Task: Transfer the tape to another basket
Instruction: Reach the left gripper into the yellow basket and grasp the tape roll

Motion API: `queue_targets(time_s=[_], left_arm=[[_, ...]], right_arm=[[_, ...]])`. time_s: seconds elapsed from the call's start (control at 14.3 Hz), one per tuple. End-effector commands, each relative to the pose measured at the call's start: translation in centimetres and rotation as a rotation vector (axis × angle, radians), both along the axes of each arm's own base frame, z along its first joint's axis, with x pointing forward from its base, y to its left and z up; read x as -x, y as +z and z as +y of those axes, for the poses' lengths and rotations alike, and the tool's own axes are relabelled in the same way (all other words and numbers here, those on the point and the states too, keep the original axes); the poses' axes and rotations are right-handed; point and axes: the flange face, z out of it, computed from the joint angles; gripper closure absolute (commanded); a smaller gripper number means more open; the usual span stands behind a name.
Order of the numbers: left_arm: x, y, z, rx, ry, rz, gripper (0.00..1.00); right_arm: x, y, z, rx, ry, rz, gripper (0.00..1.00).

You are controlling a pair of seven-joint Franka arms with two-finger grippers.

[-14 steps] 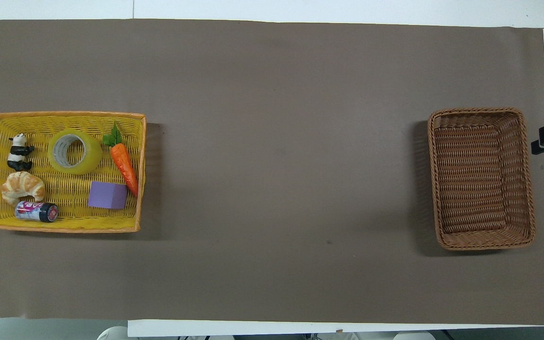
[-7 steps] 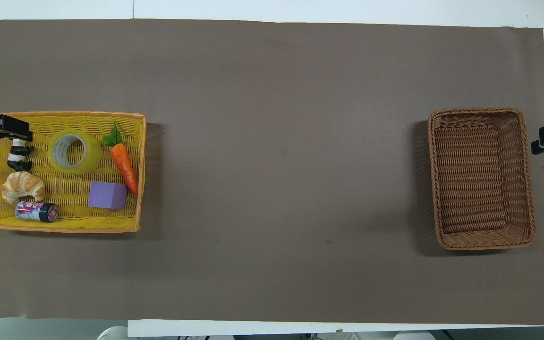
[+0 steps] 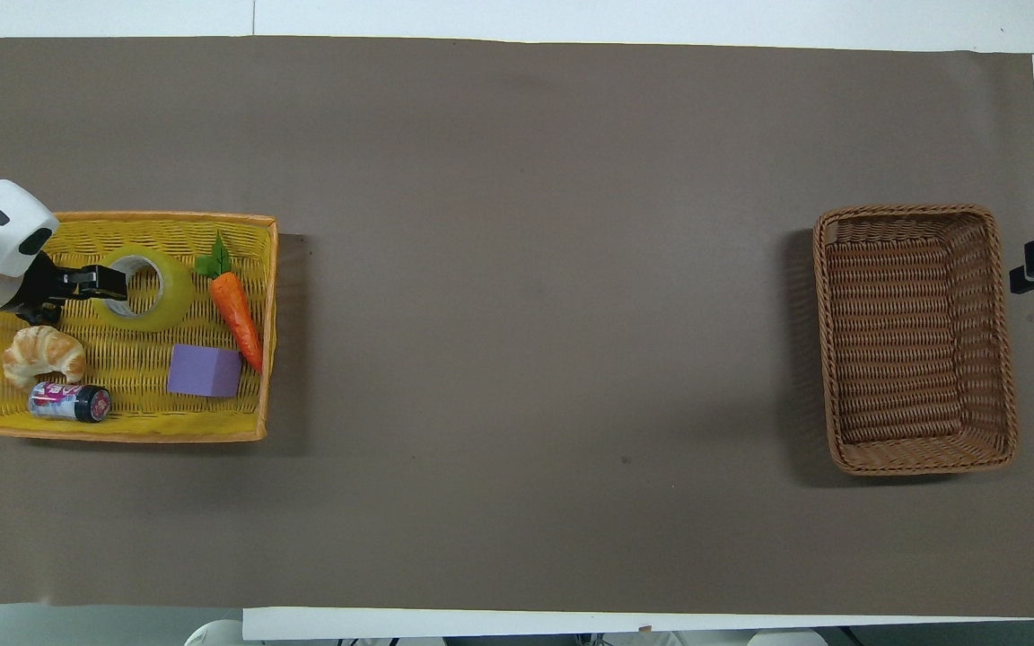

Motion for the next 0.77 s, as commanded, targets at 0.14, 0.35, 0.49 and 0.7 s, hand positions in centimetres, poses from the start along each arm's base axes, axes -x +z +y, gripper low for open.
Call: queue_targets(time_s=[0.14, 0.35, 0.49, 0.7], left_arm=[[0.7, -3.2, 1.1, -0.003, 0.022, -0.014, 0.19], [0.5, -4.3, 0.6, -0.003, 0.02, -0.01, 0.28], [0.3, -4.6, 0.4, -0.003, 0.015, -0.021, 0.31], [-0.2, -6.1, 0.9, -0.004, 0.019, -0.033, 0.31]], right_arm=[[0.7, 0.1, 0.0, 0.003, 0.015, -0.006, 0.0], [0.7, 0.1, 0.0, 0.003, 0.015, -0.005, 0.0], [0.7, 0.1, 0.0, 0.003, 0.015, -0.006, 0.0], [0.7, 0.1, 0.0, 0.003, 0.015, -0.005, 0.0]])
